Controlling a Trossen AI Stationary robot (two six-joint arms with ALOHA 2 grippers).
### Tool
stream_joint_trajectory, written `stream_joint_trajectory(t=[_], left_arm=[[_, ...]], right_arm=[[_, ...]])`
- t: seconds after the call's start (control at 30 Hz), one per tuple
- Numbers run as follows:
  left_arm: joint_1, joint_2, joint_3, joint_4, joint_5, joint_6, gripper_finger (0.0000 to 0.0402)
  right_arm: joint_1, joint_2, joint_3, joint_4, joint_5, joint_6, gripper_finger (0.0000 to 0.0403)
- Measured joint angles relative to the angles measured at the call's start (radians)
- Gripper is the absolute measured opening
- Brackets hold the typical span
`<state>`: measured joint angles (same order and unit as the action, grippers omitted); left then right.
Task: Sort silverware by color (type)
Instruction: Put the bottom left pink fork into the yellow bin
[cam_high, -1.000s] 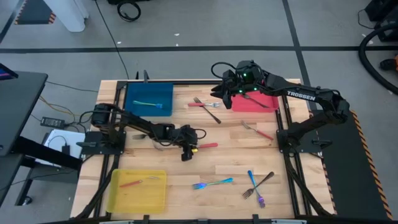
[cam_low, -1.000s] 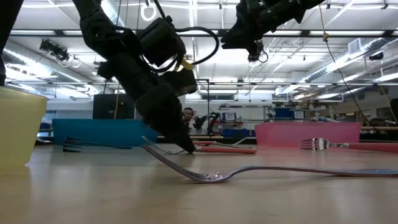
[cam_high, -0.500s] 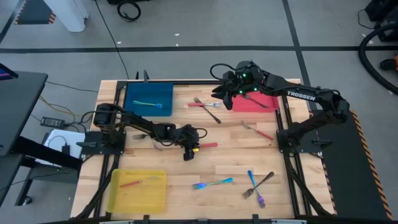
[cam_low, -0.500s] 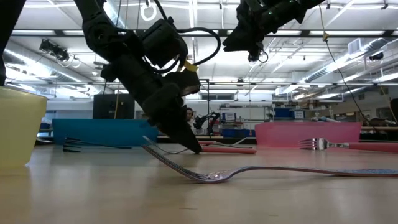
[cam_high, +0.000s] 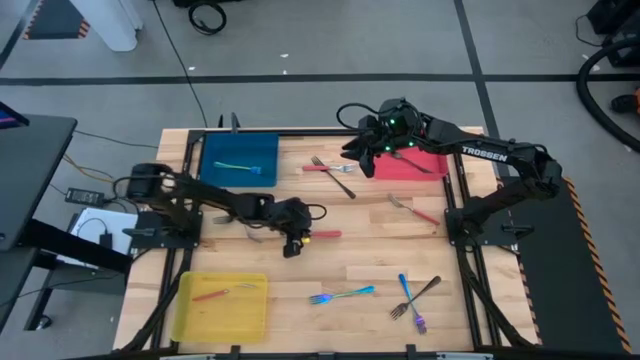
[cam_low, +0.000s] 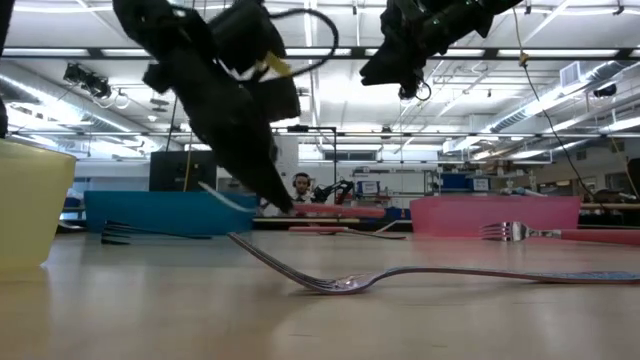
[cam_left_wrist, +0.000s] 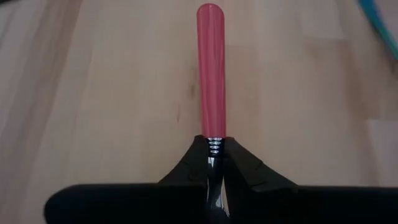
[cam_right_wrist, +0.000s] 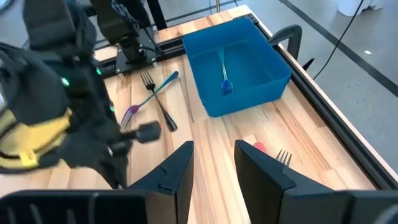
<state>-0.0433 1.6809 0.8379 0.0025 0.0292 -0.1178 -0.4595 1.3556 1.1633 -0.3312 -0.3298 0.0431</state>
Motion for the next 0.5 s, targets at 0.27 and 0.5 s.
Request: stream_joint_trajectory(t=[0.27,0.5], left_arm=[[-0.047,-0.226,0.001,-0.202,0.000,-0.030,0.0023],[-0.141,-0.432,0.002,-0.381,0.000,-0.135,0.0024]], right_arm=[[0.000,0.000,0.000,-0.032,0.000,-0.011,0.0125],[0.000,0.000,0.000,-0.034,0.023,-0.010,0.0125]])
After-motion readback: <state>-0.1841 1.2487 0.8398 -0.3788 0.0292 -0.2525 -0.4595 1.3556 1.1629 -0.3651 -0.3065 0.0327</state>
